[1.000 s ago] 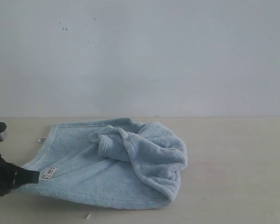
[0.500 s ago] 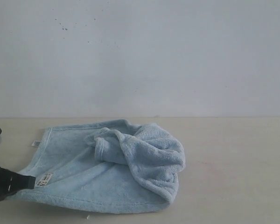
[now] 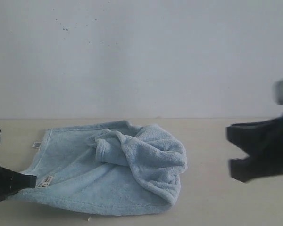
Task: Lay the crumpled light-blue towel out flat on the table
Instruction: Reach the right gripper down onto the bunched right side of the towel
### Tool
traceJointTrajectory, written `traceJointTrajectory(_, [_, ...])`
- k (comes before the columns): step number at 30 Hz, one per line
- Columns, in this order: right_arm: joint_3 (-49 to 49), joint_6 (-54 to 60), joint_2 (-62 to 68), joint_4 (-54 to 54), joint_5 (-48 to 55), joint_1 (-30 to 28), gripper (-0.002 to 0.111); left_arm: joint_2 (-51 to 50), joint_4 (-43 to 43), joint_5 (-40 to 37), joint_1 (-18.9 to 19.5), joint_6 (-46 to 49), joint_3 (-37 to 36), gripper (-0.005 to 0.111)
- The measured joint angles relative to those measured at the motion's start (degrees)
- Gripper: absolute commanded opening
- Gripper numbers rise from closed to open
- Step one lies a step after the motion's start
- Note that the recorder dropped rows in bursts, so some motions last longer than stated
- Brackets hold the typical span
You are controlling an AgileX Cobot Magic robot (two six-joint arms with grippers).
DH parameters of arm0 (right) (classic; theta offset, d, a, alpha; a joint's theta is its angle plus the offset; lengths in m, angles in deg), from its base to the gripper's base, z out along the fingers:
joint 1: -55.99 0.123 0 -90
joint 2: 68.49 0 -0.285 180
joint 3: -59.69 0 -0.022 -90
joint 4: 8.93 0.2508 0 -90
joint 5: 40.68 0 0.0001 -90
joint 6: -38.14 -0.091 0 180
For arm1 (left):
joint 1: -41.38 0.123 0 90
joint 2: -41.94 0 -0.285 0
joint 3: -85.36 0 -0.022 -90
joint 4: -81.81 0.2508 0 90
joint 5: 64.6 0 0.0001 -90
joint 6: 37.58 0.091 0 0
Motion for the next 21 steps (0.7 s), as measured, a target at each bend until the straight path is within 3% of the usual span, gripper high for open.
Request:
traceJointTrajectory(1, [6.4, 1.3, 10.6, -1.4, -0.9, 0.4, 0.045, 0.0, -0.6, 0.0, 0.0, 0.0, 0.0, 0.004])
traceJointTrajectory(2, [9.1, 1.4, 15.2, -1.7, -1.1, 0.3, 0.063, 0.0, -0.8, 0.0, 0.0, 0.0, 0.0, 0.004])
traceJointTrajectory(3, [16.0, 1.6, 23.8, -1.9, -2.2, 0.3, 0.065, 0.0, -1.0, 0.2, 0.0, 0.0, 0.0, 0.004])
traceJointTrajectory(10, [42.3, 1.9, 53.8, -4.7, -7.1, 0.9, 0.061, 0.0, -1.2, 4.4, 0.0, -1.5, 0.0, 0.004])
traceJointTrajectory(15, [53.3, 1.9, 64.6, -17.5, -1.7, 8.4, 0.061, 0.0, -1.2, 7.5, 0.0, -2.1, 0.0, 0.004])
traceJointTrajectory(21, [60.9, 1.7, 73.4, -19.1, 4.6, 11.4, 0.06, 0.0, -1.2, 7.9, 0.0, -2.0, 0.0, 0.004])
